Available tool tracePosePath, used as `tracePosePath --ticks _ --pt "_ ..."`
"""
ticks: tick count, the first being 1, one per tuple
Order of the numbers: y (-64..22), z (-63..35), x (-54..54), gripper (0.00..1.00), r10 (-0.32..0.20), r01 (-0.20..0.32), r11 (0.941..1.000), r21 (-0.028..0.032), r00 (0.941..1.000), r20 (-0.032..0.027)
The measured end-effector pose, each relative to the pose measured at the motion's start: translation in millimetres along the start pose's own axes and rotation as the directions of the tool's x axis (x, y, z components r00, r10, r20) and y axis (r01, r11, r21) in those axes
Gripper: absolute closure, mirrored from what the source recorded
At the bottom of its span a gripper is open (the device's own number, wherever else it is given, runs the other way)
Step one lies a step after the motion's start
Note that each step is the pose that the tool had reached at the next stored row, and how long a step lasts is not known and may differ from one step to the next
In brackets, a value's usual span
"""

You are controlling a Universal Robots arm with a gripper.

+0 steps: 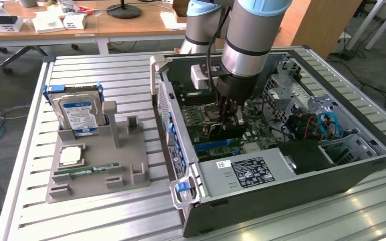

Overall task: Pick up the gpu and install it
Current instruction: 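Insert the gpu into the slot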

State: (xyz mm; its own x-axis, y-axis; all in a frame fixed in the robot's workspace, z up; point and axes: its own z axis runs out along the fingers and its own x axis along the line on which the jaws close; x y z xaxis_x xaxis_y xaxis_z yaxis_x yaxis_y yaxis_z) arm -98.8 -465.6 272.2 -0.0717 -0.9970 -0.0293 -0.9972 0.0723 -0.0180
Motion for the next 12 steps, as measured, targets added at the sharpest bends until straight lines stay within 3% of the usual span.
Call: tracePosePath --ticks 12 --pt "0.0 0.8 0.2 0.74 0.0 0.0 1.0 0.0 1.0 -0.0001"
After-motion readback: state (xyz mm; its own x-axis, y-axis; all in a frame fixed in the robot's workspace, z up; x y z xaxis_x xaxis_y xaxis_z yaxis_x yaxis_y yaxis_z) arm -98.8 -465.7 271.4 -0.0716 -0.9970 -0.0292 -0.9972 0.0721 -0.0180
